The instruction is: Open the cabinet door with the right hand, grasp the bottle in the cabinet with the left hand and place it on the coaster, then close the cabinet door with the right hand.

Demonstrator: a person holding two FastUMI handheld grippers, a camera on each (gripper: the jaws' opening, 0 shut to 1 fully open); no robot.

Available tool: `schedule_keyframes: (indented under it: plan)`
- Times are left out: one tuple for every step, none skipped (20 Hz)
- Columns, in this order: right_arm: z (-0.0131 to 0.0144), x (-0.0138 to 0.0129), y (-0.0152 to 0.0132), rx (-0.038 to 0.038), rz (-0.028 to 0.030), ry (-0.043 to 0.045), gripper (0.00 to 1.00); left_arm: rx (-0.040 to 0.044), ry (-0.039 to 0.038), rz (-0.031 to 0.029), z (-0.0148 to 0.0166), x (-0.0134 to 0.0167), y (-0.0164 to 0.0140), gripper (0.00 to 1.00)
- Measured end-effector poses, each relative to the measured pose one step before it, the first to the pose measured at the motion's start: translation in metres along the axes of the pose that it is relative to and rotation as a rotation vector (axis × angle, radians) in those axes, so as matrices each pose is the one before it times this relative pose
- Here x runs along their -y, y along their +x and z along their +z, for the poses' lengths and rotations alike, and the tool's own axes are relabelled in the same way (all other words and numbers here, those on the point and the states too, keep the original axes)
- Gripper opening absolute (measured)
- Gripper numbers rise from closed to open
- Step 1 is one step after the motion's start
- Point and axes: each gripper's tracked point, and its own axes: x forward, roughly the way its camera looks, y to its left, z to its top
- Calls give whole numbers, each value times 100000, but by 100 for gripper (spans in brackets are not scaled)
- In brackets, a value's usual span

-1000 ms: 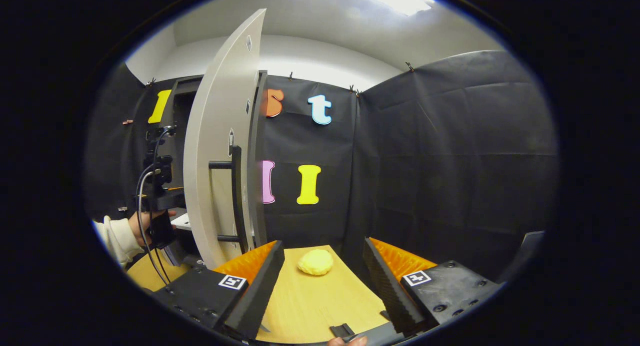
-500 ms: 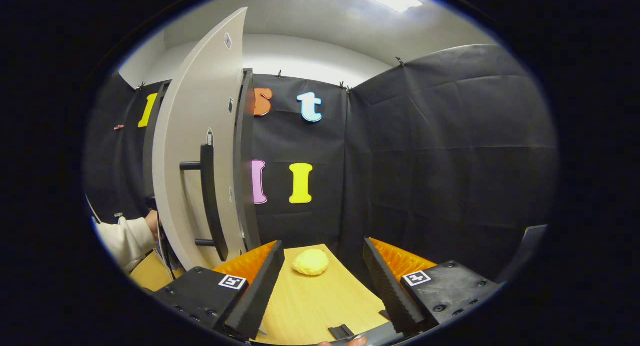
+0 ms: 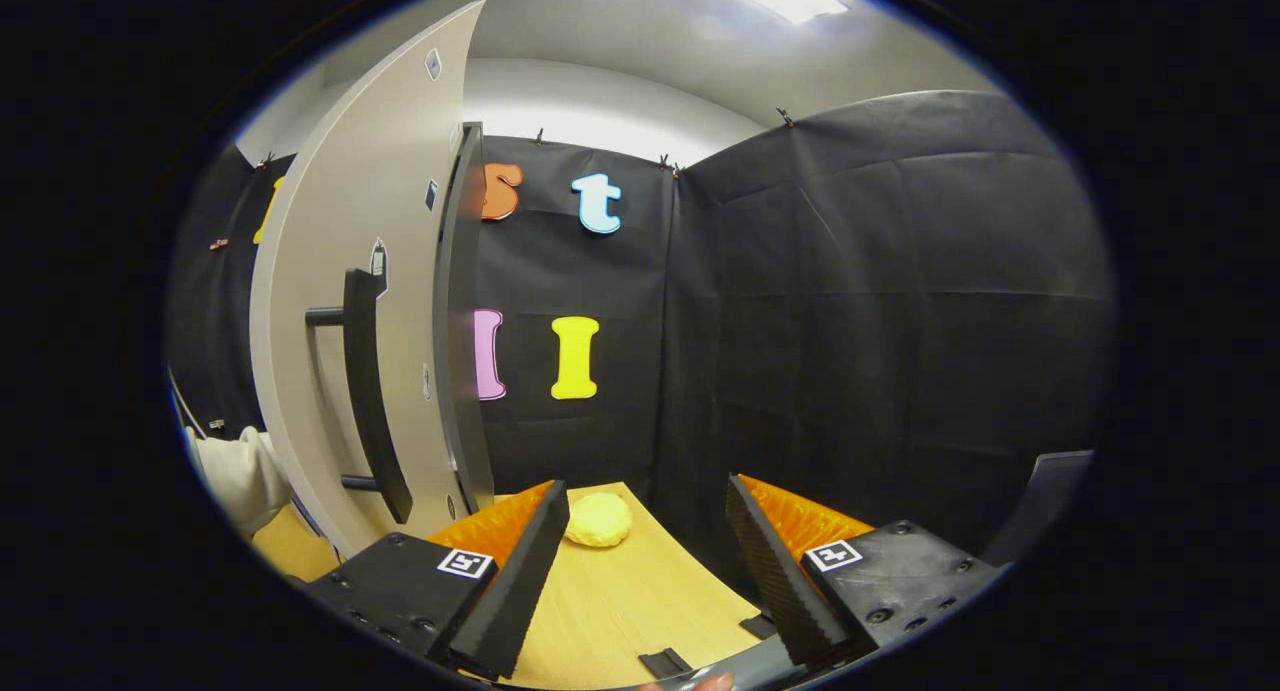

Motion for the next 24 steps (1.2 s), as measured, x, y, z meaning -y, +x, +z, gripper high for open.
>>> schedule_keyframes:
  plan:
    - [-49, 64, -14, 91, -266, -458, 97, 271, 1283, -863, 11, 167, 72, 79]
    - [6, -76, 17, -38, -215, -289, 97, 421, 1417, -382, 190, 23, 149, 79]
    - [22, 22, -7, 38, -230, 26, 97, -386, 1197, -158, 93, -17, -32, 78]
    - [67, -39, 16, 116, 108, 248, 97, -211, 445, -322, 108, 18, -93, 77]
    - [30, -3, 36, 38, 77, 359, 97, -123, -779, -475, 155, 129, -441, 77]
    - [38, -56, -13, 46, 345, 316, 97, 297, -1260, -505, 178, -62, -264, 77]
    - [33, -73, -42, 220, 538, 199, 97, 630, -685, 67, 443, -160, -412, 77]
    - [6, -88, -96, -38, 531, 79, 97, 596, 65, 123, 397, -251, -702, 77]
    - [53, -145, -60, -95, 731, -1, 97, 106, 329, -322, 455, -213, -678, 77]
    - [101, -96, -47, 204, 704, -5, 97, 179, 67, -400, 370, -65, -848, 77]
    - [92, -46, -134, 223, 644, 103, 97, 301, -220, -365, 447, -132, -899, 77]
    - [129, -150, -129, 229, 719, 297, 97, 196, -650, -133, 381, -273, -968, 77]
    - [97, -116, -156, 83, 540, 424, 97, 585, -829, -185, 480, -315, -1154, 77]
    - [13, -221, -71, -10, 675, 432, 97, 778, -1065, -65, 473, -383, -1229, 77]
    - [-53, -280, -109, 72, 350, 128, 97, 827, -855, -185, 559, -305, -1250, 77]
    - [-44, -228, -60, 127, 495, -78, 97, 778, -553, 210, 455, -539, -1321, 77]
    - [49, -195, -69, 242, 620, -108, 97, 788, -329, 20, 471, -430, -1424, 77]
    - [103, -150, -132, 258, 619, 82, 97, 380, -397, 425, 294, -618, -1502, 77]
    - [91, -173, -153, 229, 635, 401, 97, 307, -342, -285, 182, -474, -1463, 77]
    - [117, -139, -162, 379, 460, 364, 97, 389, -236, 52, 64, -563, -1466, 77]
    - [194, -25, -113, 644, 230, 67, 97, 513, 239, -19, 107, -629, -1360, 77]
    - [90, -4, 18, 529, -57, -63, 97, 603, 725, 405, -114, -655, -1533, 77]
    - [214, 24, -43, 558, 142, 297, 97, 300, 825, 476, -181, -761, -1447, 77]
    - [138, -191, 13, 262, 323, 879, 97, 41, 239, 686, -409, -939, -1438, 78]
